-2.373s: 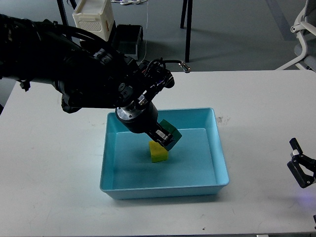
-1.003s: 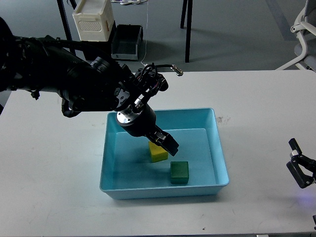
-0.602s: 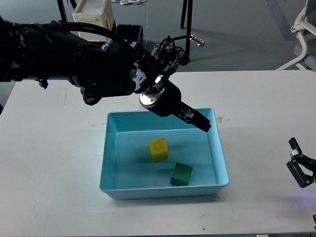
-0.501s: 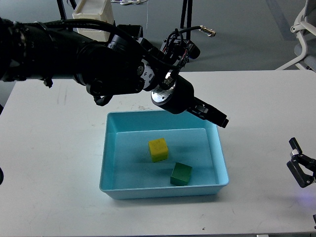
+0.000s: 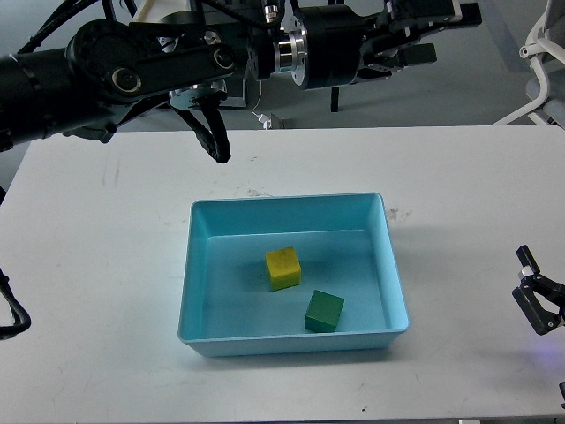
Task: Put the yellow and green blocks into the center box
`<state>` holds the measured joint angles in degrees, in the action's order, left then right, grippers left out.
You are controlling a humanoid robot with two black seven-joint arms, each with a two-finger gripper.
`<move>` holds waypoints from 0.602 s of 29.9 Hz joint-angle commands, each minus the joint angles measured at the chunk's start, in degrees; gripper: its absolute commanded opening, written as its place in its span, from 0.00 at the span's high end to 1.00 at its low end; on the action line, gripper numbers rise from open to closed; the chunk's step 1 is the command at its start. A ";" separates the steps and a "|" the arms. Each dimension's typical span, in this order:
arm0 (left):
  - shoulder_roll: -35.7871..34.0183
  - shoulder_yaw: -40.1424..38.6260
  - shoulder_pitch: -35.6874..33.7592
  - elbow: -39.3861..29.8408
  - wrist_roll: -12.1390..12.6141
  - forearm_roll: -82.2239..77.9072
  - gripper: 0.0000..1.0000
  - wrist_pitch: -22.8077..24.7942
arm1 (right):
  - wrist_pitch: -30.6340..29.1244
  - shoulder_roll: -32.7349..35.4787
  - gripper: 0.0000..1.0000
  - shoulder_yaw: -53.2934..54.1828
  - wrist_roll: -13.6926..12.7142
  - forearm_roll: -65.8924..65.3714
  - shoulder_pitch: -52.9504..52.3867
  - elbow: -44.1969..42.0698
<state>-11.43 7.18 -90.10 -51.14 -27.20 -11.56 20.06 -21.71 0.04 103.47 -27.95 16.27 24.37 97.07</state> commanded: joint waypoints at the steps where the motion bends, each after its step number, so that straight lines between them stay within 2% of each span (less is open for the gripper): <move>1: -1.48 -10.32 4.65 3.14 -0.31 7.49 0.12 4.18 | 0.09 -0.04 0.00 0.15 0.08 -0.01 -0.11 -0.03; 3: -3.68 -16.29 6.85 4.38 -0.57 11.72 0.10 7.94 | 0.09 -0.04 0.00 0.32 0.08 -0.01 -0.20 -0.03; 6: -7.55 -26.75 12.03 6.14 -0.80 14.81 0.05 7.94 | 0.18 -0.04 0.00 0.59 0.17 -0.01 -0.38 -0.03; 11: -13.70 -36.00 20.20 6.93 -0.80 15.16 0.00 7.94 | 0.18 -0.04 0.00 0.59 0.17 -0.09 -1.08 -0.03; 14: -14.76 -41.35 26.18 6.67 -0.80 15.16 0.00 7.94 | 0.27 -0.04 0.00 0.50 0.44 -0.09 -1.52 0.05; 18: -14.24 -54.34 35.84 5.71 -0.80 15.17 0.00 7.94 | 0.36 -0.04 0.00 0.94 0.52 -0.09 -2.05 0.05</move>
<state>-26.01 -38.17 -60.84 -44.70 -28.02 3.64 28.00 -21.47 0.00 104.02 -27.47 16.18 22.70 97.08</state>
